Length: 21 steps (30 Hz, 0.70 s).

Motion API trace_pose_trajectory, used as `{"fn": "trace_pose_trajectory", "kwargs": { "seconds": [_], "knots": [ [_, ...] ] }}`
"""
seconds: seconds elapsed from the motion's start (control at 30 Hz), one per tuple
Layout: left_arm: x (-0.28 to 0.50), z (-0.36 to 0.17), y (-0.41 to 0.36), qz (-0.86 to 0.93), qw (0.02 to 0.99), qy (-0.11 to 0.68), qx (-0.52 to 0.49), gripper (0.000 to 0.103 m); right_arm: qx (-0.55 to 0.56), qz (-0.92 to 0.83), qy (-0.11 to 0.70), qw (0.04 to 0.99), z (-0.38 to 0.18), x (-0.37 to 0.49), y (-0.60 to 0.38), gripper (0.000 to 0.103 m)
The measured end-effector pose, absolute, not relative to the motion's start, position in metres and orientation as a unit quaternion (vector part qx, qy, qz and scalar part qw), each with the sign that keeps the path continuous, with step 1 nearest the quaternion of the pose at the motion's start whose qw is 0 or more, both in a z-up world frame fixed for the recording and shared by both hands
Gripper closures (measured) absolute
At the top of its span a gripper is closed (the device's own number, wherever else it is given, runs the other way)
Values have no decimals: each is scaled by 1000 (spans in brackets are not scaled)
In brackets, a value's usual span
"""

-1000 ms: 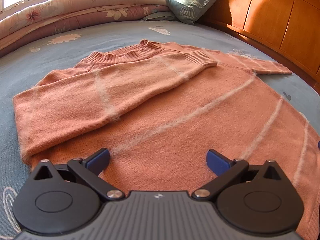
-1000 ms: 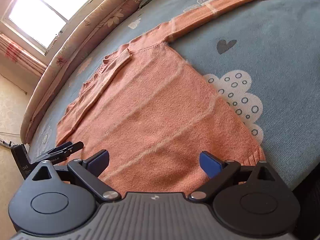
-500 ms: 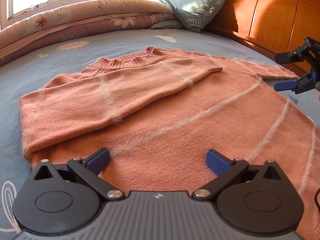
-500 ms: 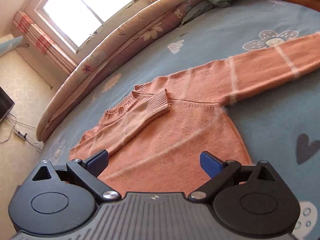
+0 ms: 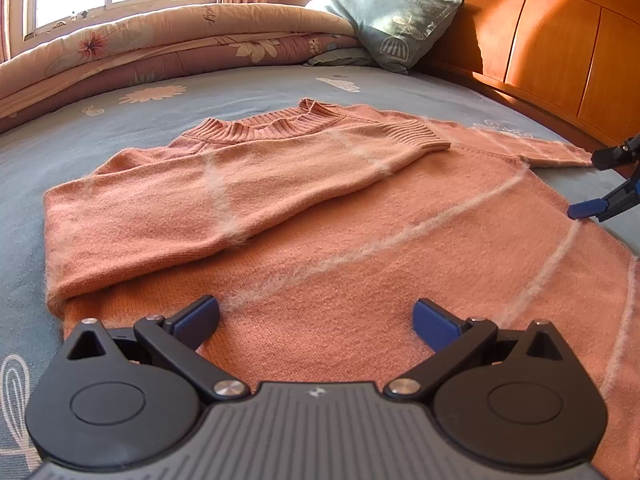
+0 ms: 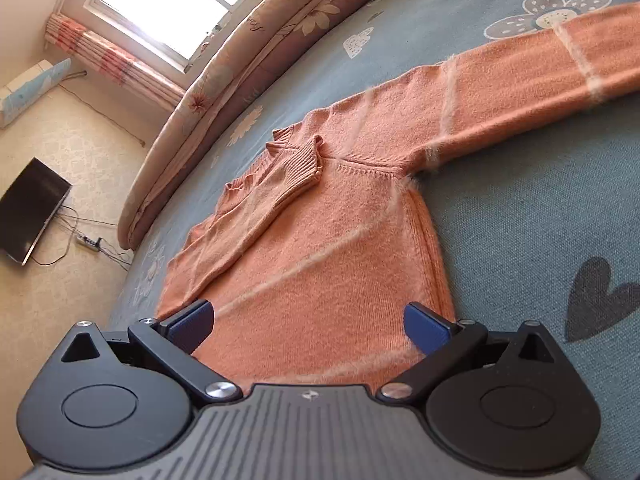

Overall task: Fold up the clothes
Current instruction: 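Move the open right gripper along the outstretched sleeve to its ribbed cuff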

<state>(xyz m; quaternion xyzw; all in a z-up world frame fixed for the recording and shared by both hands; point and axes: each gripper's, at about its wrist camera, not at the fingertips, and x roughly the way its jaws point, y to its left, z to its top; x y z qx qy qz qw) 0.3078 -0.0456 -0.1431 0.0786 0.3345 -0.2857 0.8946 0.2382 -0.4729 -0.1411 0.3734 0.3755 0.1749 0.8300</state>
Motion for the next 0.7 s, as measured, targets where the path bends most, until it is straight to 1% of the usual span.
{"fn": "trace_pose_trajectory", "kwargs": {
  "seconds": [0.1,0.2,0.23,0.3,0.33,0.37,0.53,0.7],
  "knots": [
    [307,-143,-47,-283,895,335,84,1,390,165,357,833,-136,231,-490,5],
    [306,-140,-51,-272,897,339,84,1,362,116,331,864,-119,227,-506,8],
    [304,-138,-56,-263,898,341,85,1,351,100,317,875,-113,226,-514,12],
    [300,-133,-65,-246,902,345,86,1,348,57,297,887,-105,224,-539,15],
    [295,-129,-71,-246,903,341,88,1,355,34,290,888,-103,223,-554,20],
    [289,-126,-79,-253,904,332,91,1,361,15,282,889,-101,222,-567,22],
    [257,-114,-126,-300,895,307,120,1,393,-111,233,882,-101,207,-644,24],
    [231,-105,-165,-348,883,283,137,1,469,-181,220,836,-131,205,-698,24]
  ]
}}
